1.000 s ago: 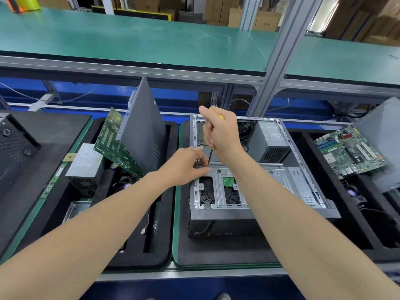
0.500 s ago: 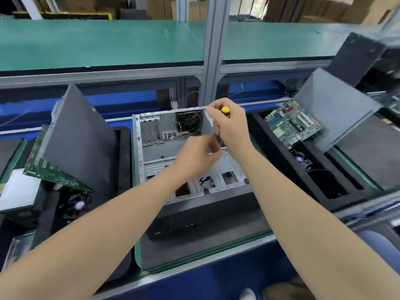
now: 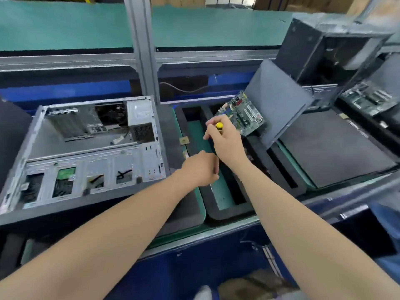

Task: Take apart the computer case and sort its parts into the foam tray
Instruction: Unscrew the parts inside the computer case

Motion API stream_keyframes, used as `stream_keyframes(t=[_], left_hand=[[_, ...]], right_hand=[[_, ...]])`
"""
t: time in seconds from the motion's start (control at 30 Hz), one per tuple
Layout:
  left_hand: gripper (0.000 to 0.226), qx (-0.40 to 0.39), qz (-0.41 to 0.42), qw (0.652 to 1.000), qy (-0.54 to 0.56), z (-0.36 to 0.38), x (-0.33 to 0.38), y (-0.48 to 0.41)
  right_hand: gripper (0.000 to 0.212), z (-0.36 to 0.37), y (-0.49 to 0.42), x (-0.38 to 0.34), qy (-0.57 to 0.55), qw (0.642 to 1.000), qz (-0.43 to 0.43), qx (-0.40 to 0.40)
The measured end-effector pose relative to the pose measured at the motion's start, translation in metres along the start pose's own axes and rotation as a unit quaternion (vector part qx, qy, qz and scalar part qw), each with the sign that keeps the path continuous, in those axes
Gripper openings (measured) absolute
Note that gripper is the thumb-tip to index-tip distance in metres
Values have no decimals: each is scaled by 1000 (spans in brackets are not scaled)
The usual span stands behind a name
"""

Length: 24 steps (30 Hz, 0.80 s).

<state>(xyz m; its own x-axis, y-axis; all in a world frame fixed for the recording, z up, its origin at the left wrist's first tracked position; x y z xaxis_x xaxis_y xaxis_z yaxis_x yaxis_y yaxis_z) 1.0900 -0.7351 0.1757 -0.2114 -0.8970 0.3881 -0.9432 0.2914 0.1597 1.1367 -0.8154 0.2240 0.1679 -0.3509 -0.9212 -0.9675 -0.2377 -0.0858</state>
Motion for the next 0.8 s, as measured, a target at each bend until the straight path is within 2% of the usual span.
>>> stream_keyframes(t=[0.2,0.4,0.47,0.57,0.73,0.8], left_hand=[[18,-115,-53,992,-14,59,13,-34],[24,-174,-50,983,0,92,3,-44],[32,-166,-51,985,2,91,1,-43],[31,-123,-76,989,12,67,-2,-45],[39,-17,-94,995,9,-12,-10,-38],[35,49,-109,993,26,-48,-20,-27]], right_hand=[[13,-25,3,73,25,997,71,-8],[14,-39,-1,105,30,994,99,-17],[15,-40,-5,104,24,995,96,-9],[18,-38,-16,86,16,997,73,19],[16,-15,-35,20,-2,1000,-2,25],[14,-1,-38,-12,-9,999,-44,24]])
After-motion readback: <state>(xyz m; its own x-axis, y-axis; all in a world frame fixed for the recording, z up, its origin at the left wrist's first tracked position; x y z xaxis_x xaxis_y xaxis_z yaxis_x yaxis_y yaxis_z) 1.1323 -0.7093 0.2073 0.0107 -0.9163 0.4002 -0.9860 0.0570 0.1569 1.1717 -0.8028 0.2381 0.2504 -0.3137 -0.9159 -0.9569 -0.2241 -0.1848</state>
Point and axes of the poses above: each hand's wrist, its own y-axis away from the middle knuckle, its own z-axis out of the palm, x = y × z, the point moved 5 cm from there along -y, towards the middle knuckle, and after that the axes turned 9 degrees about z, right-handed, at the moved point
